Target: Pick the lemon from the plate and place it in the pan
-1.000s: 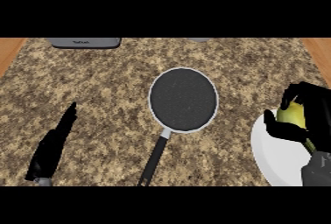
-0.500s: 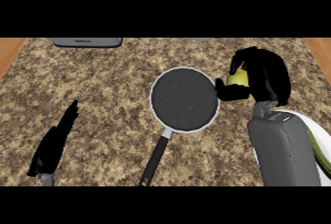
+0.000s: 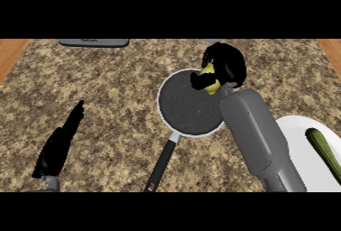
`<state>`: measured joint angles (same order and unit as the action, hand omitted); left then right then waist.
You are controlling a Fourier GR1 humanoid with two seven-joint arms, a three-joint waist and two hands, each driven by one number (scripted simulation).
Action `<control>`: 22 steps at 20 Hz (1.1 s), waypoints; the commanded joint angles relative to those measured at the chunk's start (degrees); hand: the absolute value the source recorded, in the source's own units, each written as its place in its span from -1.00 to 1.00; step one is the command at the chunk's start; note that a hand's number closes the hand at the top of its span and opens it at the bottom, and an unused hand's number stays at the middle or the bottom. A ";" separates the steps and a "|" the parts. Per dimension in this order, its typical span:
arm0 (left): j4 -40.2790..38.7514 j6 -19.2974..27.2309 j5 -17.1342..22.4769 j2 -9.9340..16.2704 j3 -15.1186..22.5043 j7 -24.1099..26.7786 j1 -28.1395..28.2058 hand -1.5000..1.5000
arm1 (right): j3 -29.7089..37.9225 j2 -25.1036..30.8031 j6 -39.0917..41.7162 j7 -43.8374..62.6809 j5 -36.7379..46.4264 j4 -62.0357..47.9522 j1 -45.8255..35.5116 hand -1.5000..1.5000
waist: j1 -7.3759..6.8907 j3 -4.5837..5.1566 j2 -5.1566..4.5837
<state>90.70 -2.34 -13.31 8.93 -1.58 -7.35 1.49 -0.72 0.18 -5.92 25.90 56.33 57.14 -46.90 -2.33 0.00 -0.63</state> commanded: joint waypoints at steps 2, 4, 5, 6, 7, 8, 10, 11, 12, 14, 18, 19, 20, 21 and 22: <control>0.87 0.45 -1.58 -0.97 1.90 0.68 1.51 0.00 | -0.02 -0.18 -4.51 -4.23 -0.96 -18.69 -6.33 1.00 | -1.21 -0.03 -0.45; -0.14 -0.11 -0.62 -0.16 0.55 1.44 0.29 0.00 | -3.24 -0.18 -1.00 -4.20 -1.28 -21.99 -8.36 1.00 | -0.86 0.00 -0.26; -1.18 -1.07 0.42 0.50 -0.36 1.16 -0.68 0.00 | -0.65 -0.18 -2.49 -7.08 -6.61 -24.44 -7.84 1.00 | -1.16 -0.03 -0.48; 0.69 -1.60 0.37 0.74 0.26 -0.12 -1.99 0.00 | 1.50 -0.18 -2.54 -3.60 -13.16 -23.09 -7.31 1.00 | -2.51 -0.10 -0.68; 0.10 -0.67 -0.43 -0.56 1.30 -0.29 -1.36 0.00 | 4.82 -0.18 -3.62 -2.46 -18.39 -21.16 -6.06 1.00 | -2.96 -0.18 -0.79; 0.22 -2.08 0.40 1.13 0.28 0.71 -1.38 0.00 | 4.96 -0.18 -3.43 -3.20 -19.26 -24.25 -6.71 -1.00 | -2.78 -0.12 -0.76; 0.43 -1.56 -0.52 -0.63 2.37 0.34 -1.47 0.00 | 6.57 -0.18 -5.56 -4.36 -22.74 -28.15 -7.89 -1.00 | -3.61 -0.15 -1.09; -0.09 -1.94 -0.10 -0.52 2.09 -0.16 -2.13 0.00 | 5.89 -0.18 -6.78 -5.36 -26.54 -28.62 -8.19 -1.00 | -3.99 -0.15 -0.98; 0.58 -2.32 -0.40 0.45 1.95 1.02 -0.61 0.00 | 7.55 -0.18 -7.59 -7.86 -28.25 -29.05 -8.60 -1.00 | -4.01 -0.17 -0.97; -0.30 -0.45 -1.42 -1.31 2.41 -1.99 -4.56 0.00 | 6.62 -0.18 -12.34 -12.28 -30.82 -29.58 -10.48 -1.00 | -3.81 -0.18 -1.08; -0.43 -0.99 -0.24 -0.25 0.72 -0.16 -1.82 0.00 | 8.66 -0.18 -21.19 -20.05 -33.42 -29.07 -10.25 -1.00 | -2.47 -0.13 -0.63; -0.75 -1.09 -0.55 -0.16 1.00 0.00 -2.65 0.00 | 9.42 -0.18 -23.49 -22.64 -35.15 -28.90 -10.05 -1.00 | -2.87 -0.16 -0.85; -0.81 -1.95 0.28 0.44 0.45 0.59 -2.36 0.00 | 10.28 -0.18 -24.94 -22.35 -36.30 -29.04 -11.35 -1.00 | -2.37 -0.11 -0.62; -0.71 -1.20 -0.48 -0.01 0.85 0.45 -1.38 0.00 | 11.15 -0.18 -27.40 -23.03 -37.14 -29.23 -11.42 -1.00 | -2.12 -0.11 -0.53; 1.03 -0.66 -1.16 -0.55 1.63 -1.15 -1.08 0.00 | 11.92 -0.18 -28.88 -26.95 -38.64 -30.23 -9.24 -1.00 | -2.31 -0.16 -0.62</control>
<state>90.31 -3.36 -13.98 8.61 -0.31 -7.17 -0.31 8.73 0.01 -28.16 5.33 21.83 28.07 -56.95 -5.01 -0.13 -1.33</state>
